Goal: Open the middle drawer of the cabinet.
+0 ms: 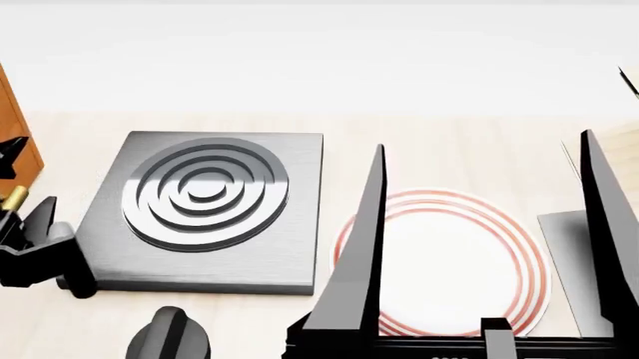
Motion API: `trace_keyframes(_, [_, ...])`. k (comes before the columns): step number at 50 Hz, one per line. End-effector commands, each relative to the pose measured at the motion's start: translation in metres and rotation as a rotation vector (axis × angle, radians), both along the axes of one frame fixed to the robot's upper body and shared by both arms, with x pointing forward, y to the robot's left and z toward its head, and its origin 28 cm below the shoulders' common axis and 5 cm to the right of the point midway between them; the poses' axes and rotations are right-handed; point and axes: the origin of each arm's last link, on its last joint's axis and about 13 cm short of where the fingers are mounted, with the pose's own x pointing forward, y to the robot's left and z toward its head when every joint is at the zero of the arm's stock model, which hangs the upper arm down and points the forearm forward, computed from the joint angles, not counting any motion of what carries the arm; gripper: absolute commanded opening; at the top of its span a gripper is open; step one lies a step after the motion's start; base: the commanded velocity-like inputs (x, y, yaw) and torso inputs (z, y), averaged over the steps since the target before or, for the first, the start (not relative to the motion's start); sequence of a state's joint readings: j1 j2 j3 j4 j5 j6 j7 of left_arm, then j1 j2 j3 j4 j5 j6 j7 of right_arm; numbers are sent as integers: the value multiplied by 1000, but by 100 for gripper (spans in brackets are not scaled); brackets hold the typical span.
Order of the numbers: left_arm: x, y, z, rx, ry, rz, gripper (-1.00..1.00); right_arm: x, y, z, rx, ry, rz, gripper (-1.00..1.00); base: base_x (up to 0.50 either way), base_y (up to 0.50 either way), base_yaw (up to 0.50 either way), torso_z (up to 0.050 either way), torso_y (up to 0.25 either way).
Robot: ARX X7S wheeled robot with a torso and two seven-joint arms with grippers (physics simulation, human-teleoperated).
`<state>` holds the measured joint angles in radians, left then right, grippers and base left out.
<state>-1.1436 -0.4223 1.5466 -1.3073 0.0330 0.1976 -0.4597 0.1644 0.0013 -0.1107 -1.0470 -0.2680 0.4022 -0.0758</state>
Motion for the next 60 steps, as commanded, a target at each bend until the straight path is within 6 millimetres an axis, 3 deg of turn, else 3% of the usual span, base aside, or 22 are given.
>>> trace_keyframes(1, [-5, 7, -5, 30, 17, 25, 100, 0, 0, 0, -1, 1, 1, 100, 0, 0, 0, 0, 0])
trace_keyframes(60, [-25, 39, -14, 12, 90, 221, 100, 0, 1, -1, -7, 10, 8, 100, 0, 0, 0, 0, 0])
